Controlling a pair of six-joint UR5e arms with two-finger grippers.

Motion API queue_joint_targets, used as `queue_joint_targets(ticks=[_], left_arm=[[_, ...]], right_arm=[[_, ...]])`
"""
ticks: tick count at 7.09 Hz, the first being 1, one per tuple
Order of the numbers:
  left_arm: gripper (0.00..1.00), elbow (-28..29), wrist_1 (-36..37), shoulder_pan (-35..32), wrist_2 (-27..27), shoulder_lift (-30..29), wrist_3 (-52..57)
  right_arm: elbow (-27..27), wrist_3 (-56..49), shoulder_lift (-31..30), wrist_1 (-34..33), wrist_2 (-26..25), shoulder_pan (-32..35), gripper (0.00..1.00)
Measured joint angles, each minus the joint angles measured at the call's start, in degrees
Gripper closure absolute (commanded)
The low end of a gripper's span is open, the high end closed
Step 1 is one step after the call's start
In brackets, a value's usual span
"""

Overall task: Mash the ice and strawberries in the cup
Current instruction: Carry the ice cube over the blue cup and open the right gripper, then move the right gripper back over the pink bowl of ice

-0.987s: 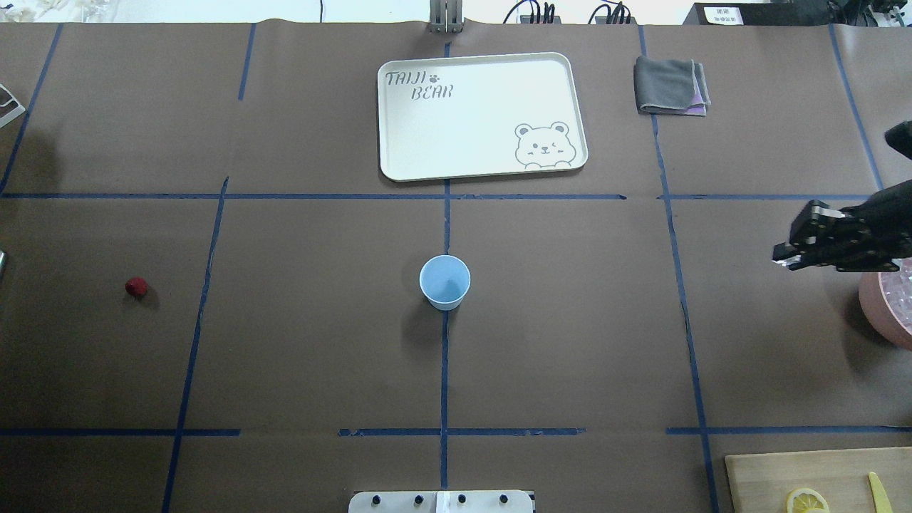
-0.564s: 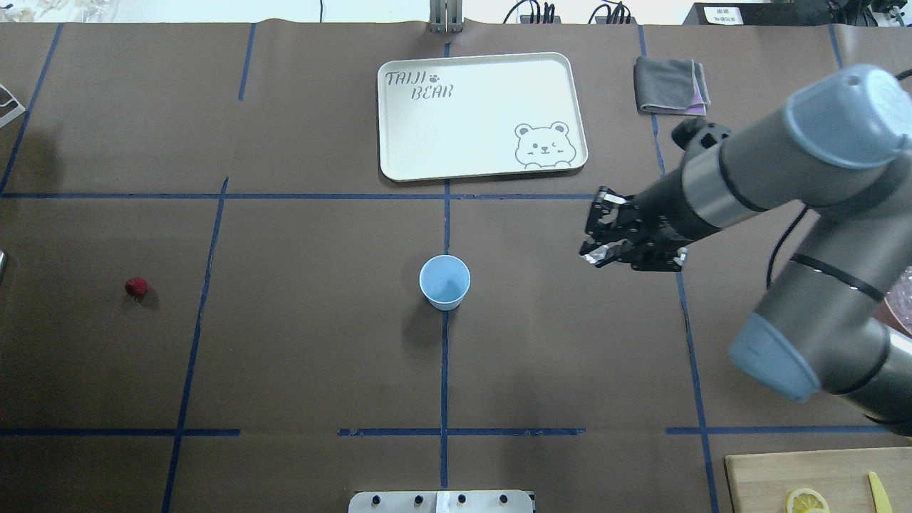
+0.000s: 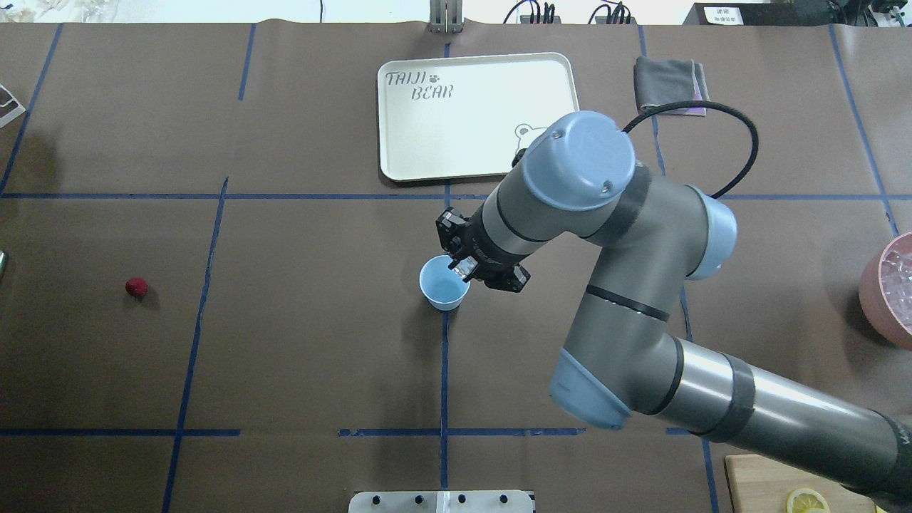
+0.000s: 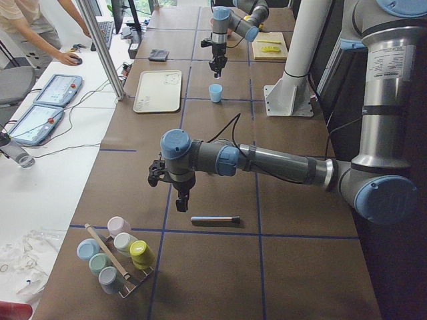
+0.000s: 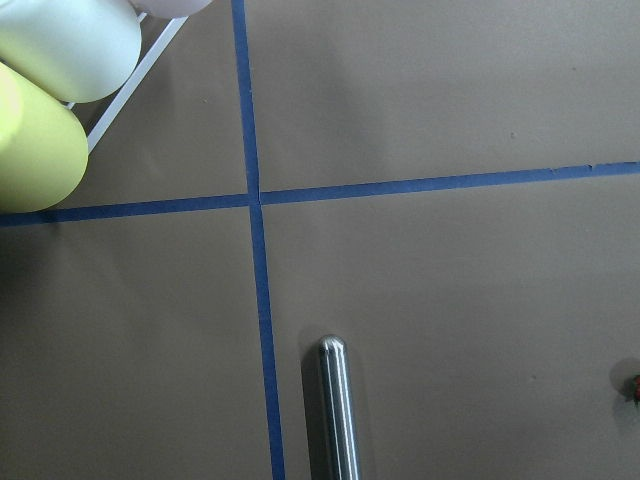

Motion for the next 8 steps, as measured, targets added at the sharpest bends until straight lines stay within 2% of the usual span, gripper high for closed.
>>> queue_joint_targets(ticks=[1, 5, 6, 8], left_arm=[[0.0, -0.03, 0.0, 0.0, 0.0, 0.03, 0.0], [0.0, -0.06, 0.0, 0.03, -0.02, 0.06, 0.0], [0.0, -0.05, 0.0, 0.04, 0.02, 0.06, 0.0], [0.0, 0.01, 0.0, 0.07, 0.05, 0.12, 0.02]], right_arm=[[-1.41, 0.25, 0.64, 0.75, -1.04, -0.99, 0.31], [-2.71, 0.16, 0.72, 1.47, -1.43, -1.17, 0.26], [-0.01, -0.26, -1.57, 1.07, 0.29, 1.29, 0.26], [9.45, -10.52, -13.84, 0.62, 7.94, 10.47, 0.23]])
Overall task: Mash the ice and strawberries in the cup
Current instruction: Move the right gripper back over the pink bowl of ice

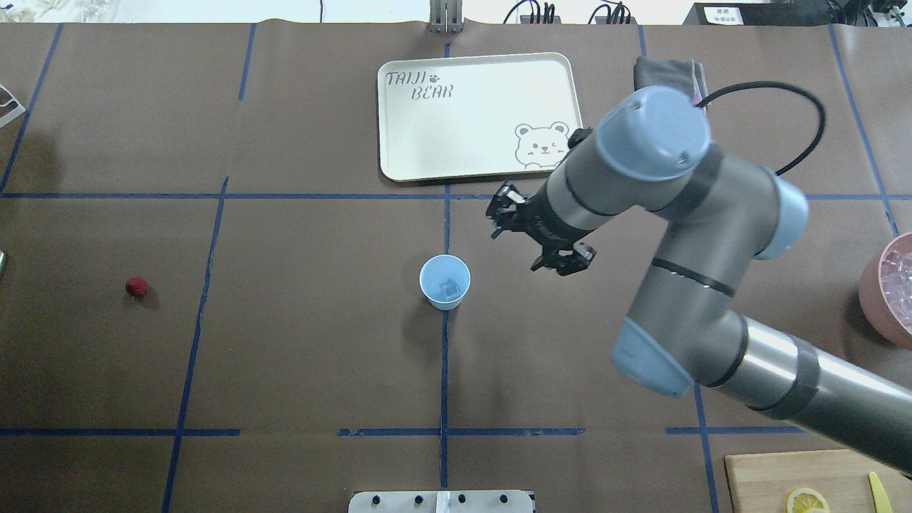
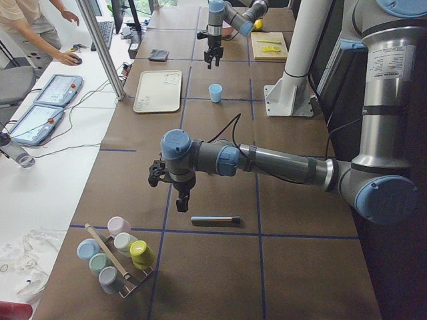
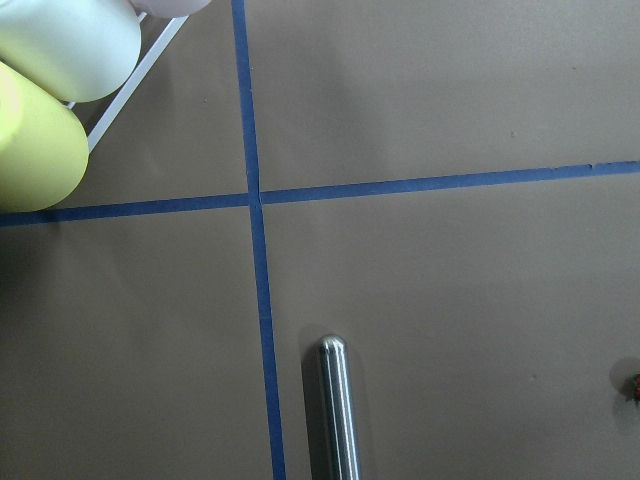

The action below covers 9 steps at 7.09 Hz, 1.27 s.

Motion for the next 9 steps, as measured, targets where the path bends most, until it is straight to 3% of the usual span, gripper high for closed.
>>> queue_joint_targets(ticks=[2, 4, 7, 9], left_arm=[[0.0, 0.07, 0.0, 0.0, 0.0, 0.12, 0.02], [0.0, 0.06, 0.0, 0.0, 0.0, 0.19, 0.06], [0.0, 0.08, 0.0, 0.0, 0.0, 0.2, 0.07], [0.0, 0.02, 0.0, 0.0, 0.0, 0.2, 0.07]], right_arm=[[5.81, -19.3, -15.19, 0.25, 5.19, 9.67, 0.23], [6.25, -44.42, -27.62, 0.3, 7.14, 19.78, 0.23], [-0.72, -76.08, -36.12, 0.41, 7.82, 31.41, 0.17], [-3.46, -88.37, -39.34, 0.48, 7.58, 33.65, 0.1]])
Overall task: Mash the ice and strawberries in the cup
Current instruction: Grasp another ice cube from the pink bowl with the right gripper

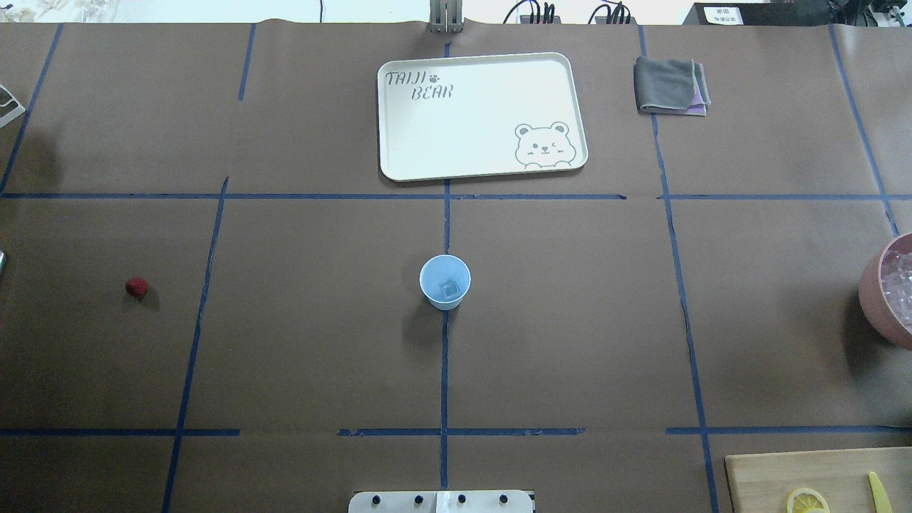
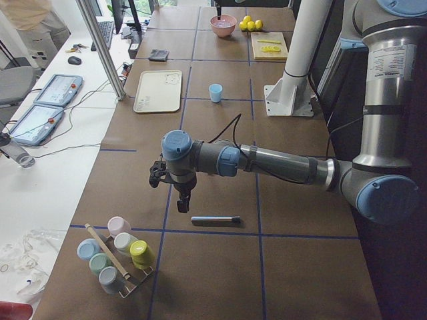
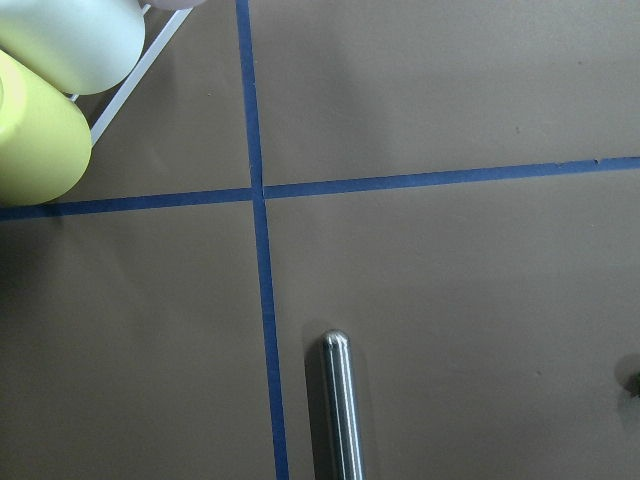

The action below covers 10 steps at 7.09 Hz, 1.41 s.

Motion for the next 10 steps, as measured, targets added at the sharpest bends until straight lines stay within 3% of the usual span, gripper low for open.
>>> queue_joint_targets(ticks=[9, 10], left_arm=[[0.0, -0.01, 0.0, 0.0, 0.0, 0.0, 0.0], [0.0, -0.01, 0.0, 0.0, 0.0, 0.0, 0.0]], right_arm=[[-6.56, -5.03, -1.24, 6.14, 0.41, -2.71, 0.16], [-6.84, -5.15, -1.31, 6.18, 0.5, -2.99, 0.22]])
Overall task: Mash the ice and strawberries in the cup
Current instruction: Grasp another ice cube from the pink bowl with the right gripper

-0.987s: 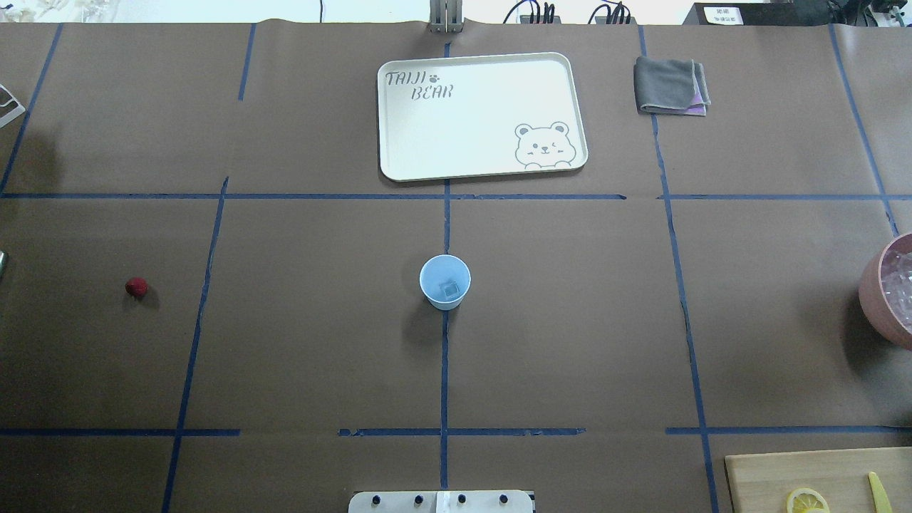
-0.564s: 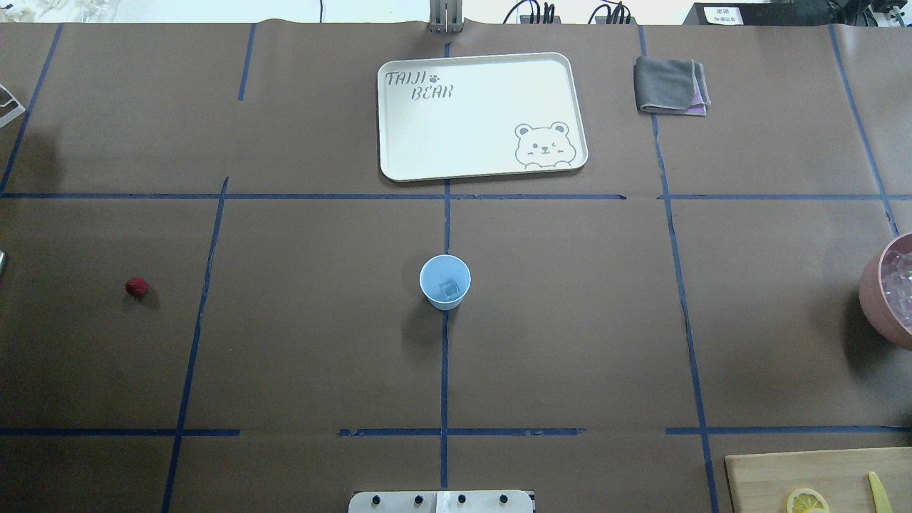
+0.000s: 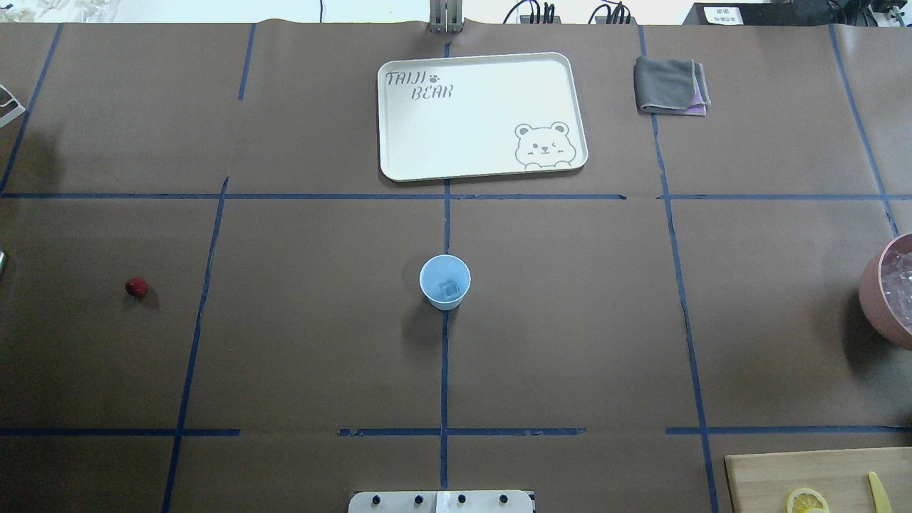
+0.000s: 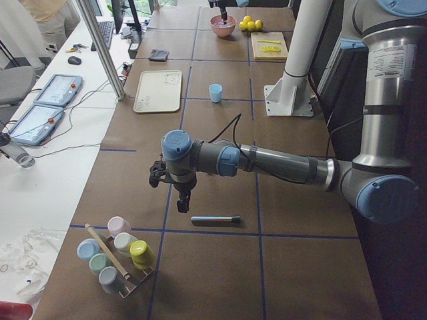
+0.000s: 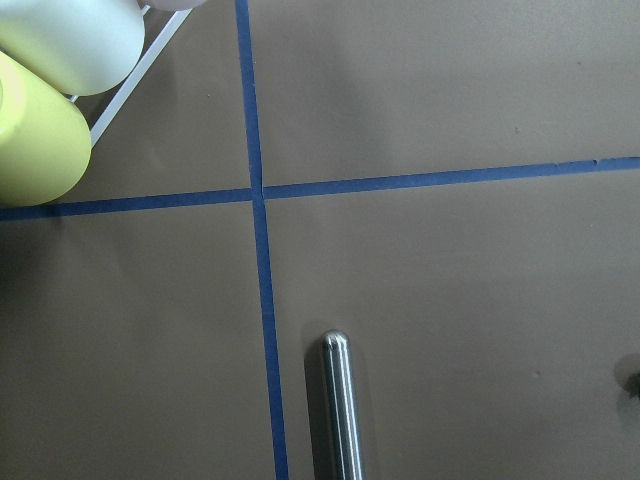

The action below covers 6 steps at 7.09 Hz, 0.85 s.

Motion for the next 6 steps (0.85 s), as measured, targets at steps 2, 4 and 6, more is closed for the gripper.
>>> queue_joint_targets(ticks=[2, 4, 6], left_arm=[[0.0, 0.0, 0.0, 0.0, 0.0, 0.0, 0.0], [0.0, 0.0, 0.0, 0.0, 0.0, 0.0, 0.0], [0.0, 0.02, 0.0, 0.0, 0.0, 0.0, 0.0]], right_arm=[[-0.76, -0.24, -0.08, 0.0, 0.03, -0.23, 0.65], [-1.25, -0.66, -0.04, 0.12, -0.06, -0.28, 0.97], [-1.51, -2.83, -0.14, 0.16, -0.09, -0.19, 1.0]])
